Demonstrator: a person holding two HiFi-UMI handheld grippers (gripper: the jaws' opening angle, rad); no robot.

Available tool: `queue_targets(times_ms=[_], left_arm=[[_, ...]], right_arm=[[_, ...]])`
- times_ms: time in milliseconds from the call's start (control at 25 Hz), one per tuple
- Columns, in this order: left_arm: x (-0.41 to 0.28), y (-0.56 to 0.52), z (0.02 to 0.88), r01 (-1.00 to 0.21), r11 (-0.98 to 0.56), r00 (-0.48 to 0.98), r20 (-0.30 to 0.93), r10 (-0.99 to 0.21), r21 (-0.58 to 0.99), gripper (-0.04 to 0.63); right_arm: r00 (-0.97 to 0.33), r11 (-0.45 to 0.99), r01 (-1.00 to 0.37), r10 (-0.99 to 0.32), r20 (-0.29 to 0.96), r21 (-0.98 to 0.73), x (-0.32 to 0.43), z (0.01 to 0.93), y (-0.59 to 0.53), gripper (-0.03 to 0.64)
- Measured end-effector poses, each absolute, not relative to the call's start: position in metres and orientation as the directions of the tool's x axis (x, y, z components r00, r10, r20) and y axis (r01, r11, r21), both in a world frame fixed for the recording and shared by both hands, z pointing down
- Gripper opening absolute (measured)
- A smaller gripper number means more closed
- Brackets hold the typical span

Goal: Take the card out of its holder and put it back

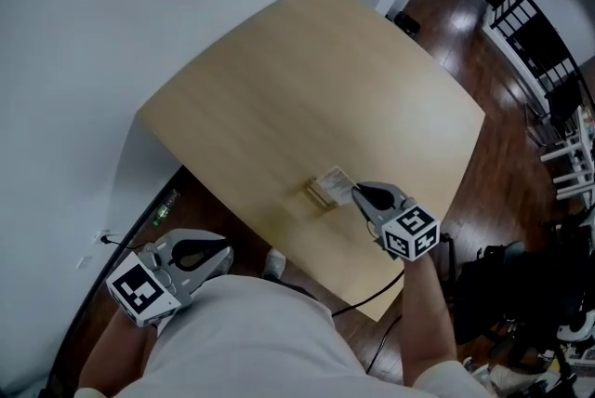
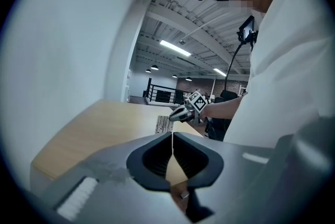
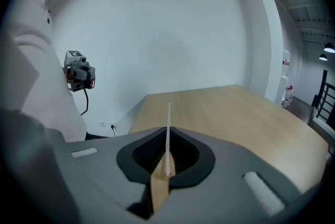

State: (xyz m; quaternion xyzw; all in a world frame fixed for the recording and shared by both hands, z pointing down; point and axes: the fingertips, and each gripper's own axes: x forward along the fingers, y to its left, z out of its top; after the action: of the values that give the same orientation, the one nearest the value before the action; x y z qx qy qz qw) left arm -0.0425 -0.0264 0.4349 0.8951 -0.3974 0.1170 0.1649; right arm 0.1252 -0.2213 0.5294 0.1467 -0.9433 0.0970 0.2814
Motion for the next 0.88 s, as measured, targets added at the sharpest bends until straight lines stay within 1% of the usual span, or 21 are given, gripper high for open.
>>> queue_targets(times_ms=[200, 880], left_arm=[[-0.046, -0.026, 0.434, -0.756, -0.622, 0.650, 0.346, -0.677, 0.204, 0.012], [-0.044, -0.035, 0.436, -0.746, -0.631, 0.660, 0.356, -0.661, 0.212, 0.012]], right_arm=[[-0.802, 0.943, -0.315, -0.206, 0.561, -0.105, 0.119, 0.530, -0.223, 0.020], [-0.801, 0.939, -0.322, -0.203, 0.564, -0.120, 0.120, 0.541, -0.228, 0.020]])
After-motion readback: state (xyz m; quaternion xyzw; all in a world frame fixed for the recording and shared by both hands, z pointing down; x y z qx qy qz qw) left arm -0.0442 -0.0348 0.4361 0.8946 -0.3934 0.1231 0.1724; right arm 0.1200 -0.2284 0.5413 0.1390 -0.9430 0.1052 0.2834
